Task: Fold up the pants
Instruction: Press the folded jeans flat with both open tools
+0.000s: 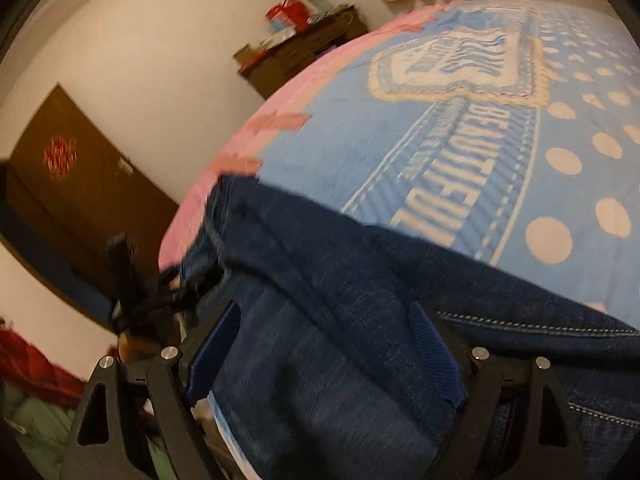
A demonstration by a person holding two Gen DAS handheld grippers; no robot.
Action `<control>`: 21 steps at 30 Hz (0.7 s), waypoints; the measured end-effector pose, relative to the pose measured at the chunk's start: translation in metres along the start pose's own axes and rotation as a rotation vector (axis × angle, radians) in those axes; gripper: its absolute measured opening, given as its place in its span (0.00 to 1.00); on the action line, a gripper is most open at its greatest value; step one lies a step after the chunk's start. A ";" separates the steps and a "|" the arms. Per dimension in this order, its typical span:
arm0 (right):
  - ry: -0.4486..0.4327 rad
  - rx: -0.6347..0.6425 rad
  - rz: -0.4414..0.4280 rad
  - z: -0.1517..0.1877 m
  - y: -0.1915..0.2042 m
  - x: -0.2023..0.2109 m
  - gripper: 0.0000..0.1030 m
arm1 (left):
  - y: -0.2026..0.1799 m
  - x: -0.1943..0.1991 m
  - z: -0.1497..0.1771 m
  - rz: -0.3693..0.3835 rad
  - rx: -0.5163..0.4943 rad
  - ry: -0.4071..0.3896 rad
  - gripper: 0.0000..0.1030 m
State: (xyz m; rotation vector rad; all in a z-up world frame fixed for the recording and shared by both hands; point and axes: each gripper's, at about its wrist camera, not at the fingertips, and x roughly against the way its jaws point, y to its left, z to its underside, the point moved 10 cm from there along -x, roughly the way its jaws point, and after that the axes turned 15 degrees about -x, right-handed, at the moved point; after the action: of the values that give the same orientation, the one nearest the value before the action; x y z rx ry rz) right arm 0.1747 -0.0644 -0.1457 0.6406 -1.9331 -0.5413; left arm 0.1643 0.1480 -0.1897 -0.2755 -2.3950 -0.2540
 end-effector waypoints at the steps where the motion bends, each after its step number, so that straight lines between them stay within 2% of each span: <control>1: 0.018 -0.003 0.001 0.000 0.000 -0.001 0.85 | 0.000 0.000 0.000 0.004 0.012 -0.001 1.00; 5: 0.089 -0.056 -0.040 -0.003 0.003 0.000 0.86 | 0.000 0.003 0.003 0.011 0.022 0.005 1.00; 8: 0.184 -0.157 -0.079 -0.001 -0.002 0.001 0.87 | 0.001 0.005 0.004 0.023 0.024 0.015 1.00; 9: 0.192 -0.154 -0.062 0.001 -0.002 0.009 0.87 | 0.002 0.002 -0.001 0.025 0.024 0.016 1.00; 12: 0.175 -0.089 0.095 0.002 -0.016 0.026 0.87 | 0.004 -0.001 0.000 0.026 0.026 0.009 1.00; 14: 0.189 -0.115 0.146 0.010 -0.033 0.028 0.87 | 0.007 -0.004 -0.002 0.024 0.028 0.006 1.00; 18: 0.179 -0.096 0.138 0.020 -0.036 0.026 0.87 | 0.008 -0.004 -0.001 0.024 0.028 0.008 1.00; 21: 0.256 -0.087 0.063 0.026 -0.018 0.013 0.87 | 0.007 -0.003 0.001 0.023 0.033 0.014 1.00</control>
State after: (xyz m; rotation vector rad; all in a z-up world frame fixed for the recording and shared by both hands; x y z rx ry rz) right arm 0.1502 -0.0835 -0.1587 0.5628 -1.6744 -0.4773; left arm 0.1683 0.1546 -0.1918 -0.2849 -2.3790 -0.2049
